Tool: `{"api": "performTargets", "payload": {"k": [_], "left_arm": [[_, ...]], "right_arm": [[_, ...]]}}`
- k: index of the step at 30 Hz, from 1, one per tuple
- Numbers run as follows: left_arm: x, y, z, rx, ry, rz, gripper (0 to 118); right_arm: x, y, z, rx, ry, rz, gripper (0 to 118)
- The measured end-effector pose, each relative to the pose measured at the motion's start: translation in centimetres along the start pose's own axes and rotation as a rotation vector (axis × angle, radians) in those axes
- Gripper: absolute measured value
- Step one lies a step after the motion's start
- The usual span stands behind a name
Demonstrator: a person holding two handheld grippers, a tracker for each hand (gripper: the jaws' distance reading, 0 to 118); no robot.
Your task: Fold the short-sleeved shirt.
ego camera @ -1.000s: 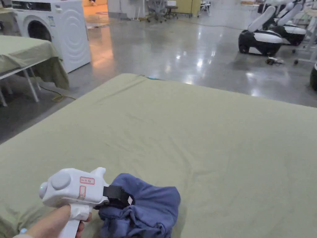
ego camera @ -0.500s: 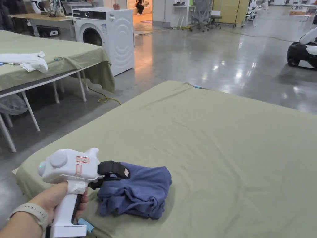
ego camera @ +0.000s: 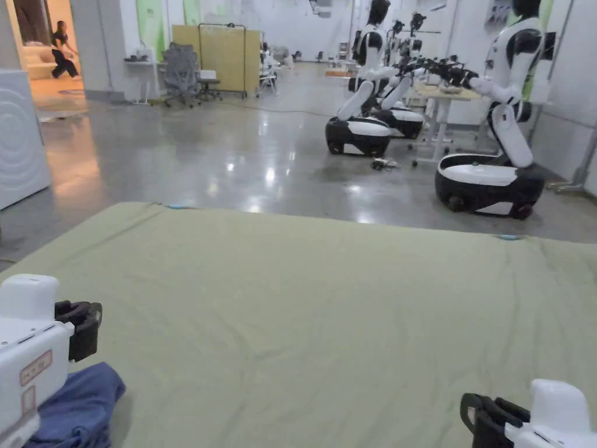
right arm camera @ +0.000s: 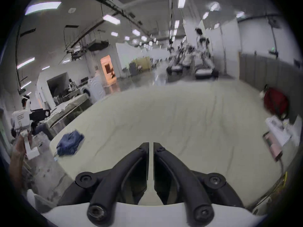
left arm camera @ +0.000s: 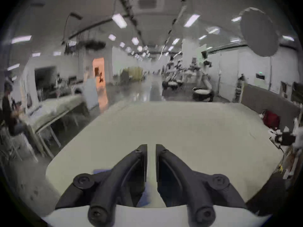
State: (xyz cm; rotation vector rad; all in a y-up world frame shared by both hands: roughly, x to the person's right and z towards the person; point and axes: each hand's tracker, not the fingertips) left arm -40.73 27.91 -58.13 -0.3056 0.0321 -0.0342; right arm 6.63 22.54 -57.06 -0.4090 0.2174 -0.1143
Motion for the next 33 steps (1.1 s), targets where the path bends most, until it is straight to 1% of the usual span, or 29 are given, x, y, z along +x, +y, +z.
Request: {"api": "performTargets", "payload": {"k": [2, 5, 6, 8, 10, 11, 13, 14, 15, 16, 17, 20, 21, 22, 23, 24, 25, 28, 30, 31, 32, 33], "left_arm": [[5.3, 1.8, -0.2, 0.037, -0.039, -0.009, 10], [13.1, 4.4, 0.2, 0.127, -0.085, -0.029, 10], [14.4, 5.1, -0.5, 0.140, -0.099, -0.018, 10], [17.7, 6.2, 0.2, 0.167, -0.126, -0.022, 10], [20.2, 6.9, 0.9, 0.180, -0.107, -0.045, 10], [21.1, 7.1, 1.4, 0.197, -0.094, -0.068, 10], [21.9, 6.9, 2.4, 0.207, -0.085, -0.075, 10], [22.1, 6.9, 3.1, 0.211, -0.084, -0.057, 10], [21.8, 6.7, 3.6, 0.218, -0.098, -0.005, 10], [21.7, 6.7, 3.9, 0.217, -0.107, 0.032, 10], [21.6, 6.8, 4.0, 0.214, -0.122, 0.050, 10], [22.3, 7.1, 4.0, 0.216, -0.109, -0.001, 10], [22.7, 7.2, 4.0, 0.218, -0.105, -0.008, 11], [22.8, 7.2, 4.0, 0.222, -0.106, -0.008, 23], [22.8, 7.2, 4.0, 0.228, -0.111, -0.003, 41], [22.8, 7.1, 4.1, 0.227, -0.119, -0.004, 66], [22.7, 7.1, 4.1, 0.221, -0.127, -0.006, 87], [22.9, 6.8, 4.5, 0.232, -0.128, -0.017, 90], [22.9, 6.9, 4.6, 0.241, -0.124, -0.014, 93], [22.9, 6.9, 4.7, 0.242, -0.124, -0.013, 93], [22.7, 6.9, 4.7, 0.244, -0.125, -0.013, 100], [22.6, 6.9, 4.7, 0.243, -0.131, -0.012, 109]], "right_arm": [[0.0, 2.9, 1.5, 0.090, -0.023, 0.061, 10], [-0.1, 6.9, 3.4, 0.213, -0.091, 0.162, 11], [-0.1, 8.1, 3.9, 0.240, -0.119, 0.194, 11], [0.0, 9.8, 4.4, 0.280, -0.166, 0.248, 11], [0.4, 10.6, 4.8, 0.312, -0.234, 0.307, 12], [0.8, 10.7, 4.9, 0.317, -0.269, 0.323, 13], [1.9, 10.8, 5.2, 0.300, -0.254, 0.285, 13], [2.6, 10.7, 5.7, 0.288, -0.230, 0.214, 13], [3.1, 10.7, 6.0, 0.292, -0.215, 0.175, 13], [3.4, 10.7, 6.1, 0.294, -0.213, 0.160, 13], [3.5, 10.6, 6.2, 0.297, -0.222, 0.183, 13], [3.1, 10.8, 6.1, 0.296, -0.226, 0.197, 15], [3.0, 10.9, 6.0, 0.298, -0.219, 0.199, 18], [2.8, 10.8, 6.0, 0.305, -0.214, 0.196, 27], [2.5, 10.7, 6.0, 0.309, -0.203, 0.182, 33], [2.3, 10.5, 6.0, 0.311, -0.193, 0.170, 39], [2.2, 10.3, 5.9, 0.316, -0.181, 0.165, 45], [1.9, 10.1, 5.6, 0.308, -0.171, 0.161, 61], [1.8, 9.9, 5.4, 0.308, -0.177, 0.159, 65], [1.8, 9.9, 5.4, 0.312, -0.181, 0.157, 65], [1.9, 9.9, 5.3, 0.316, -0.181, 0.154, 69], [1.8, 9.9, 5.3, 0.320, -0.184, 0.150, 74]]}}
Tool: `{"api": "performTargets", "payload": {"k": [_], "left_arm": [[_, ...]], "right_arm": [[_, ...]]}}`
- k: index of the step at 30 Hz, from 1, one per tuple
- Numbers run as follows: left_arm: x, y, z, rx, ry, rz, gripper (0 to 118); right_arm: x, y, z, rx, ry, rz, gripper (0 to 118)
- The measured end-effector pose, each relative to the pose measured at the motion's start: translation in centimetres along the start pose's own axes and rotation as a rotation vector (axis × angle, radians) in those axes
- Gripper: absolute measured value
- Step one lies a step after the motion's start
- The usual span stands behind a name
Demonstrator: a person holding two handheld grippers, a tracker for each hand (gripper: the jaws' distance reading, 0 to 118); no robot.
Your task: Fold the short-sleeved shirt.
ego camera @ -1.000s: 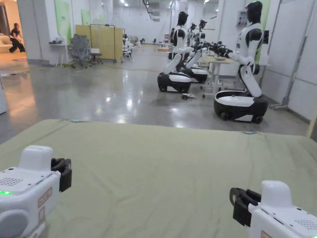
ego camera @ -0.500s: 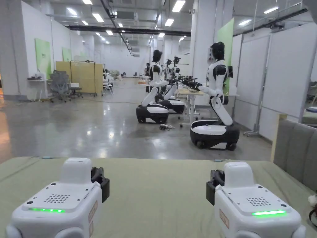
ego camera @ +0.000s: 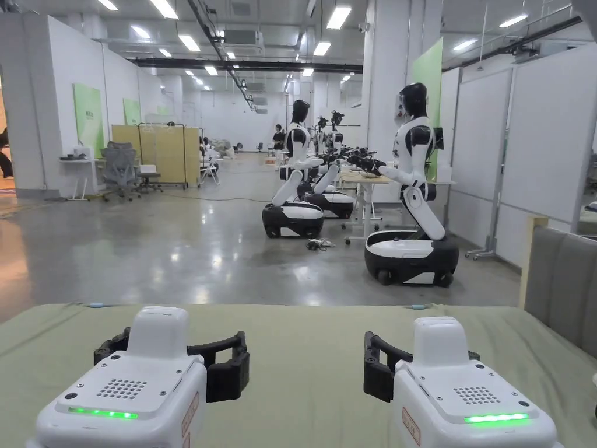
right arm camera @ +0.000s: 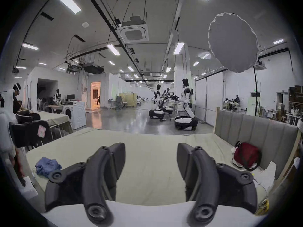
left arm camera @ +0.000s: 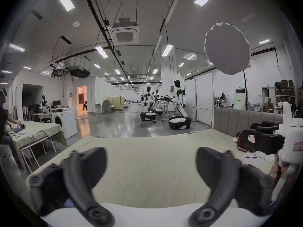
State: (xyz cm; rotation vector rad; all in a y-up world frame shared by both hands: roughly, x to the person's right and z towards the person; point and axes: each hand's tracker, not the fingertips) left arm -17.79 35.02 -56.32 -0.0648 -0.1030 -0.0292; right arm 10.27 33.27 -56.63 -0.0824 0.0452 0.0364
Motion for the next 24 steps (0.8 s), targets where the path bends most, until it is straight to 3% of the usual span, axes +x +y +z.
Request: {"api": "performTargets", "payload": {"k": [1, 3, 6, 13, 24], "left_arm": [[0.0, 0.1, -0.1, -0.002, -0.010, 0.006, 118], [0.1, 0.0, 0.1, 0.013, -0.015, 0.011, 118], [0.0, 0.1, 0.1, 0.003, -0.017, 0.006, 118], [0.0, -0.1, 0.1, -0.003, -0.008, 0.009, 118], [-0.2, -0.4, 0.0, -0.014, -0.001, 0.014, 118]], "right_arm": [[-0.2, 0.0, 0.1, 0.000, -0.004, -0.004, 83], [-0.5, 0.1, 0.3, -0.008, 0.012, -0.013, 90], [-1.1, 0.4, 0.1, -0.042, 0.033, -0.037, 90], [-2.7, 0.9, 0.1, -0.106, -0.028, -0.018, 90], [-2.4, 1.8, 0.9, -0.078, 0.010, -0.115, 89]]}}
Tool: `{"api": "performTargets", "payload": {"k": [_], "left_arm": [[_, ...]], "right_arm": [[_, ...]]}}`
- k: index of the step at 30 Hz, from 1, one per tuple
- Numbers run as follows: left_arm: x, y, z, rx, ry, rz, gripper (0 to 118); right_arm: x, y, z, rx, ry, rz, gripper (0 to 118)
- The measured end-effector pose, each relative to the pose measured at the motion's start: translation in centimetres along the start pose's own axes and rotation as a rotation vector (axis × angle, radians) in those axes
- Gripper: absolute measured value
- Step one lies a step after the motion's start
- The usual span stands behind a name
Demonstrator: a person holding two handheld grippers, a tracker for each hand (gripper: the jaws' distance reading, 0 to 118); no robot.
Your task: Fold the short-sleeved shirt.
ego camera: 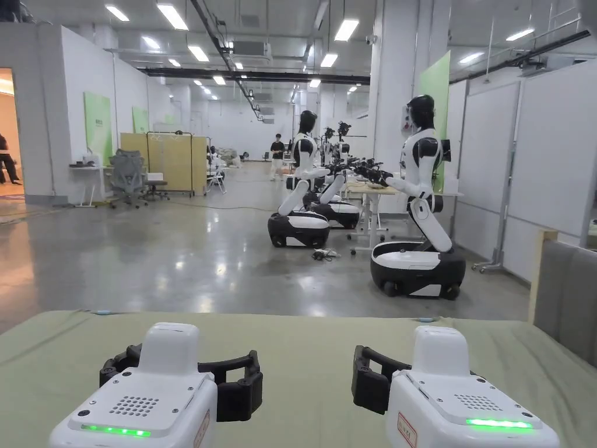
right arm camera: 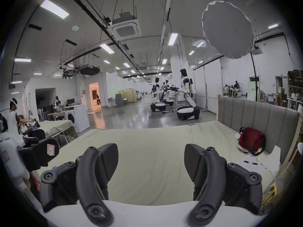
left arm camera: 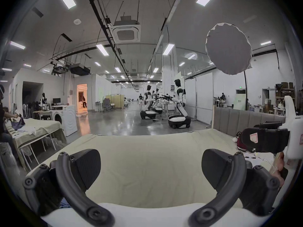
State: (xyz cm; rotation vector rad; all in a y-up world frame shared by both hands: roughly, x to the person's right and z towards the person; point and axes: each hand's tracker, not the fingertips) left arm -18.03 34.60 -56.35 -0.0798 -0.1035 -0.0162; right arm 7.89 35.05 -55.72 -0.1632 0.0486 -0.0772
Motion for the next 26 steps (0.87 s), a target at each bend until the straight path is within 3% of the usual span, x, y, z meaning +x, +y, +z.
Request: {"api": "performTargets", "payload": {"k": [11, 15, 19, 22, 26], "left_arm": [[-0.1, 0.0, 0.2, 0.005, 0.002, 0.017, 118], [-0.1, -0.1, 0.3, 0.004, 0.007, 0.014, 118], [-0.3, 0.0, 0.3, 0.010, 0.014, 0.022, 118], [-0.3, 0.1, 0.5, 0.012, 0.020, 0.020, 118], [-0.3, 0.1, 0.6, 0.015, 0.019, 0.019, 118]], "right_arm": [[-0.5, -0.6, -0.4, -0.020, -0.025, 0.029, 89], [-1.1, -0.6, -0.1, 0.024, -0.085, 0.094, 89], [-1.1, -0.4, 0.3, 0.030, -0.110, 0.060, 90], [-1.7, -0.9, 0.1, 0.040, -0.198, 0.140, 91], [-1.2, -1.2, 0.5, 0.070, -0.155, 0.103, 91]]}}
